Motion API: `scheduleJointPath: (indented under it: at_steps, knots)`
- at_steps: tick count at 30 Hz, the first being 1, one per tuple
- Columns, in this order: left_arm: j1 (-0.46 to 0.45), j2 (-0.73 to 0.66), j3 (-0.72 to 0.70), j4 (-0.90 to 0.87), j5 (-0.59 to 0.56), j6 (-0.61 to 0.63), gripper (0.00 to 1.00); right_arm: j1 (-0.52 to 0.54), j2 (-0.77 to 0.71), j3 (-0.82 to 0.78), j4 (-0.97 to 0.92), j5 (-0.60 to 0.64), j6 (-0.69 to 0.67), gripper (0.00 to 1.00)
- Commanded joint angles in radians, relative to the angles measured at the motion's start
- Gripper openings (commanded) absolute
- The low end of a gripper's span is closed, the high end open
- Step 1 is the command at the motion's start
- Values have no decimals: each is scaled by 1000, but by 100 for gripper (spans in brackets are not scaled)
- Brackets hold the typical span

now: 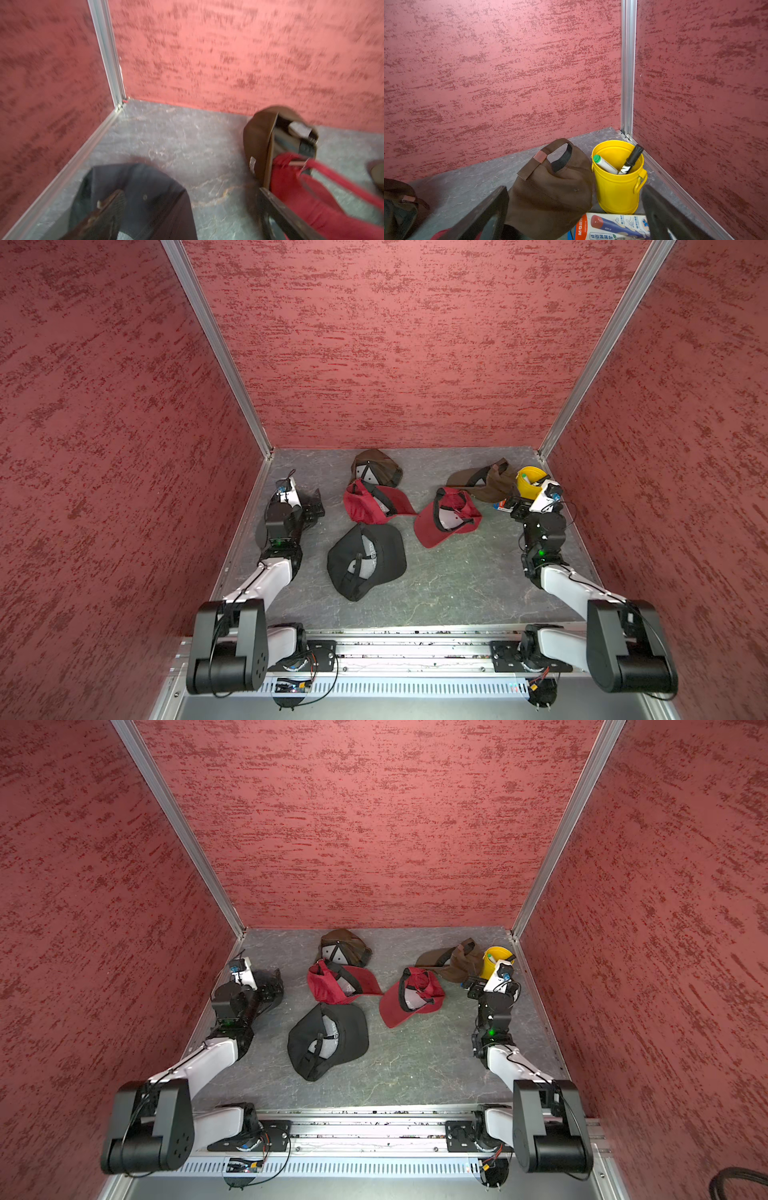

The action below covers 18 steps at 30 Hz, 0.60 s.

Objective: Open the adjustable buckle of the baseball cap
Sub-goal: Pick up the baseball cap from the center of the board.

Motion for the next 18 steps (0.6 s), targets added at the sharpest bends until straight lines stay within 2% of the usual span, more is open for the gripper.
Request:
scheduleJointPath:
  at_steps: [1,4,7,12,16,18]
  knots:
    - [-23,-82,94,-277,-3,-21,100,-5,-52,81,-271,-31,85,99]
    - [-75,-134,194,-447,41,-2,100,-3,-88,169,-479,-71,135,99]
    - [-170,-164,277,-537,37,54,100,4,-126,238,-634,-129,174,96]
    - [-344,-132,421,-668,-15,98,100,47,-180,313,-833,-142,225,88]
    - [-474,-57,521,-713,-55,145,100,149,-206,313,-933,-161,294,80]
    - [-517,-13,570,-735,-62,152,100,217,-221,301,-967,-137,336,79]
